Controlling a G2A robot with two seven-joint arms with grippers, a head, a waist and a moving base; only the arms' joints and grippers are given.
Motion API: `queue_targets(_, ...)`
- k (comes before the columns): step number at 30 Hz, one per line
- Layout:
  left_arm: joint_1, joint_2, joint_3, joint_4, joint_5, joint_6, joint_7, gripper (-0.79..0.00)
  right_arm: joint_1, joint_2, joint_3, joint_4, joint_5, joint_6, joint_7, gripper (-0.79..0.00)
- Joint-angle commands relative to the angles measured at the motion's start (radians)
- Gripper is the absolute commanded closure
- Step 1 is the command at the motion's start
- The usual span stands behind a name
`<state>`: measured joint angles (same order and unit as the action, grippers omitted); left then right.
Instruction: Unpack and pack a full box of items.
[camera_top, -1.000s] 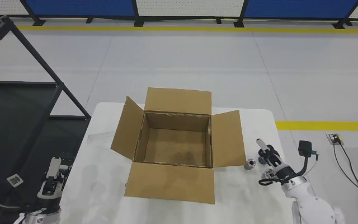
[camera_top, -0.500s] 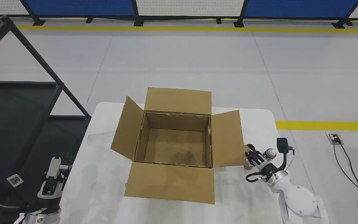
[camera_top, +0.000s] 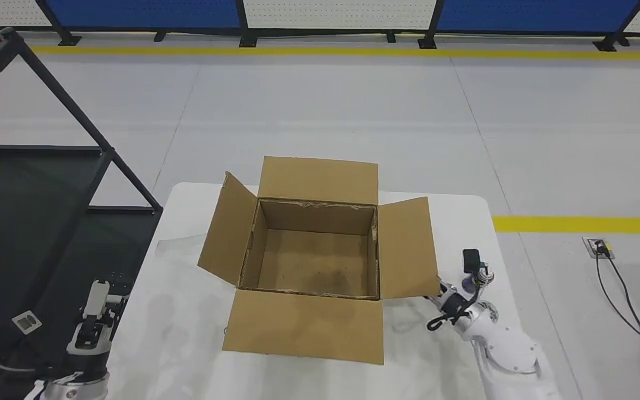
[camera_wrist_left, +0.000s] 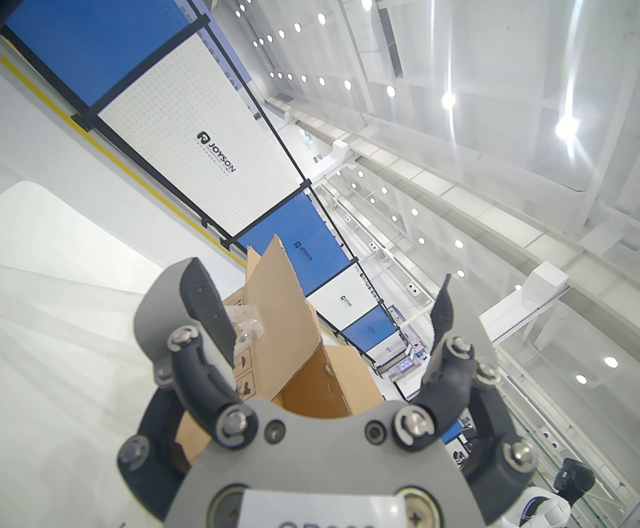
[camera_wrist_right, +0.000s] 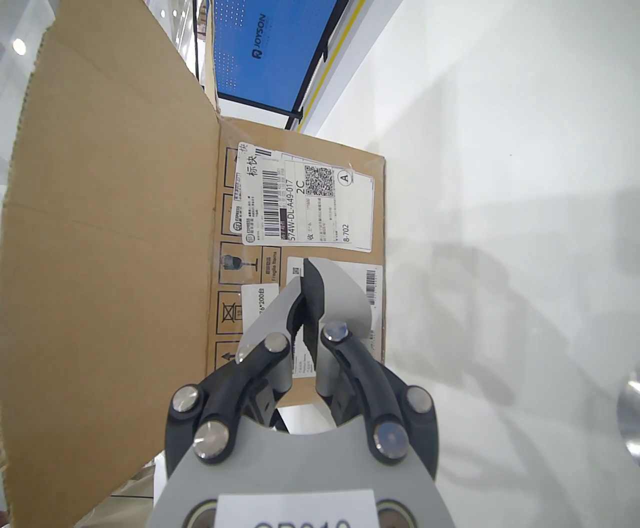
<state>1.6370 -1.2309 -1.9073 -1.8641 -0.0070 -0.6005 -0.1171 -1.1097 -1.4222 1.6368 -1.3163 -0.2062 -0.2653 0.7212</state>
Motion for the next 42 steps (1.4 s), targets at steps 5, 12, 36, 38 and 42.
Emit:
queue_targets(5,0.000,0.000,0.000,0.000,0.000,0.000,0.000,-0.785,0.050,0.006,-0.039,0.046,-0.009,0.011,0.005,0.000)
queue_targets(12,0.000,0.000,0.000,0.000,0.000,0.000,0.000,-0.785,0.094,0.011,-0.075,0.098,0.006,0.000,0.004,0.000)
queue_targets(36,0.000,0.000,0.000,0.000,0.000,0.000,0.000,-0.785,0.203,0.029,-0.177,0.207,0.013,-0.011,0.011,0.000)
queue_targets(38,0.000,0.000,0.000,0.000,0.000,0.000,0.000,-0.785,0.210,0.031,-0.184,0.215,0.015,-0.011,0.012,0.000)
queue_targets(42,0.000,0.000,0.000,0.000,0.000,0.000,0.000,-0.785,0.217,0.034,-0.193,0.225,0.023,-0.015,0.010,0.000)
